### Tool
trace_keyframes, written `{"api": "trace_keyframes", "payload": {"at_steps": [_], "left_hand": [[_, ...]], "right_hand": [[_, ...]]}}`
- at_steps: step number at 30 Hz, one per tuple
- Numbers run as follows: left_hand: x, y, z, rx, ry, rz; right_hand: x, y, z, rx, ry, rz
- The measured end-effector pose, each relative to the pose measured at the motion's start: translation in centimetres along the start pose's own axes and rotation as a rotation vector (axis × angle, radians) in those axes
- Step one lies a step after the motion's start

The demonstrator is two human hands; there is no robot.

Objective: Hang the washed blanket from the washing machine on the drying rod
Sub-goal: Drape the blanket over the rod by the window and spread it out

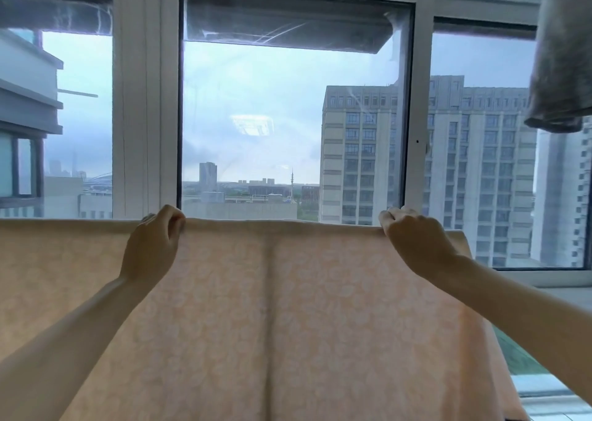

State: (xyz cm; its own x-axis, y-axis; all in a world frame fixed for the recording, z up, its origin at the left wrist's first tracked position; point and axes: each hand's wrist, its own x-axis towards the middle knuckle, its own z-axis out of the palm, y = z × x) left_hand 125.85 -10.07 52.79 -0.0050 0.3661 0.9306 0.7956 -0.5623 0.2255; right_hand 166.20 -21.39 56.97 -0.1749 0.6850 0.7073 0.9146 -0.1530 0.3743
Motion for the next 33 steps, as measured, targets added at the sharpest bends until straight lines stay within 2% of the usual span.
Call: {"api": "trace_keyframes", "payload": {"at_steps": [3, 7, 11, 15, 19, 23, 27, 33], "left_hand": [[0.1, 0.5, -0.3, 0.02, -0.017, 0.02], [0.2, 0.8, -0.8, 0.029, -0.048, 0.051], [0.2, 0.5, -1.4, 0.039, -0.044, 0.05], [0.3, 0.4, -1.8, 0.052, -0.041, 0.034], [0.1, 0.1, -2.2, 0.074, -0.069, 0.056], [0.1, -1.2, -3.7, 0.079, -0.102, 0.057], [1.1, -2.9, -5.8, 0.142, -0.234, 0.132], [2.1, -7.5, -9.4, 0.314, -0.332, 0.153]], "right_hand": [[1.3, 0.3, -0.3, -0.017, -0.032, 0.067], [3.8, 0.6, -0.9, 0.107, -0.051, 0.181], [4.4, -0.9, 0.0, 0.154, -0.143, 0.135], [5.5, -4.6, -0.5, 0.455, -0.004, 0.023], [6.1, -10.5, -2.1, 0.667, 0.027, -0.165], [7.7, -16.1, -3.3, 0.701, 0.086, -0.282], [8.9, -21.1, -3.9, 0.685, 0.129, -0.389], [10.5, -26.9, -4.5, 0.646, 0.163, -0.429]]}}
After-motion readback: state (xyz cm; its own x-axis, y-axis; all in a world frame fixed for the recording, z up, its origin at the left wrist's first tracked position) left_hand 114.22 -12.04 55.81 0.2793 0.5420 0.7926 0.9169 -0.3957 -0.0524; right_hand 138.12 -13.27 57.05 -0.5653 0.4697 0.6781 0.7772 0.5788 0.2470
